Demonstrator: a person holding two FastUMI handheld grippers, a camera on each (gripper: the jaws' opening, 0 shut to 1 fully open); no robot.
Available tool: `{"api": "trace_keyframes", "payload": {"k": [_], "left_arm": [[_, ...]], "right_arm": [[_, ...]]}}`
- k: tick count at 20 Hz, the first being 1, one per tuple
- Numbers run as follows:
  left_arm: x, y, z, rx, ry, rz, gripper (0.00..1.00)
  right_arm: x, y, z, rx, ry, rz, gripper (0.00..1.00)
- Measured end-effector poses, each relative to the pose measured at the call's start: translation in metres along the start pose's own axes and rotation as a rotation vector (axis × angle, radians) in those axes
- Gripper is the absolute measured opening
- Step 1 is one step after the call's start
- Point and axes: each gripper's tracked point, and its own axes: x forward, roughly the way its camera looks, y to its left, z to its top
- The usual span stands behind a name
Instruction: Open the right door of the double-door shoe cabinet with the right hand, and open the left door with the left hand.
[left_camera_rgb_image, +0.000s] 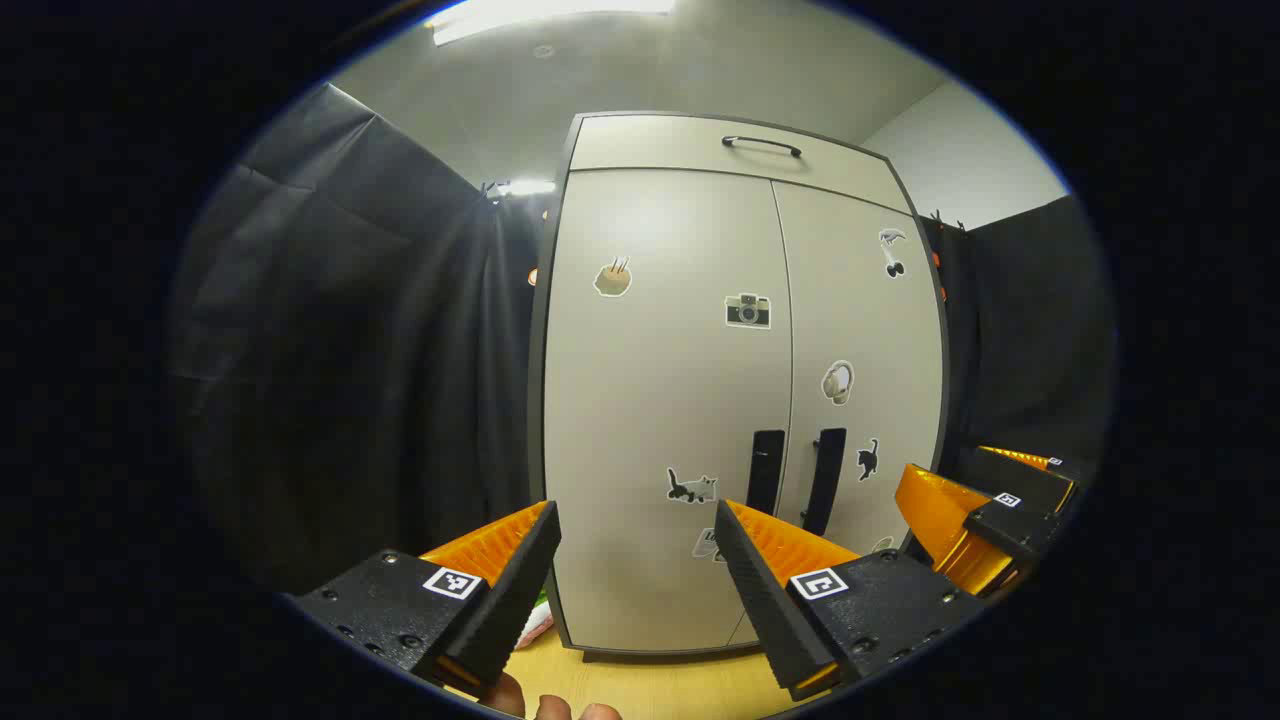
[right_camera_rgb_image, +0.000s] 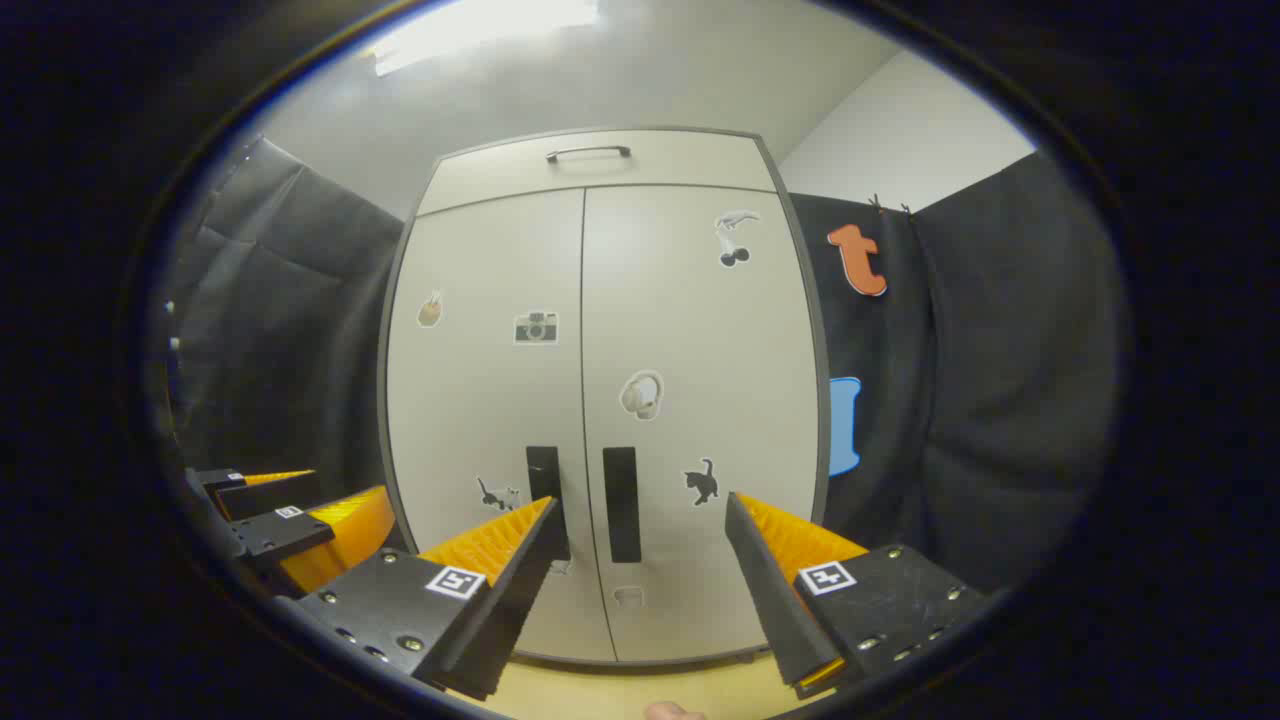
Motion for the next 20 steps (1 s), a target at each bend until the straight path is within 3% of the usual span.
{"api": "trace_keyframes", "payload": {"k": [15, 20], "left_arm": [[0.001, 0.004, 0.009, 0.014, -0.037, 0.025, 0.96], [0.000, 0.007, 0.007, 0.010, -0.033, 0.035, 0.96]], "right_arm": [[0.002, 0.000, 0.004, -0.001, -0.010, 0.013, 0.97], [0.011, 0.001, -0.012, -0.013, 0.055, 0.019, 0.98]]}}
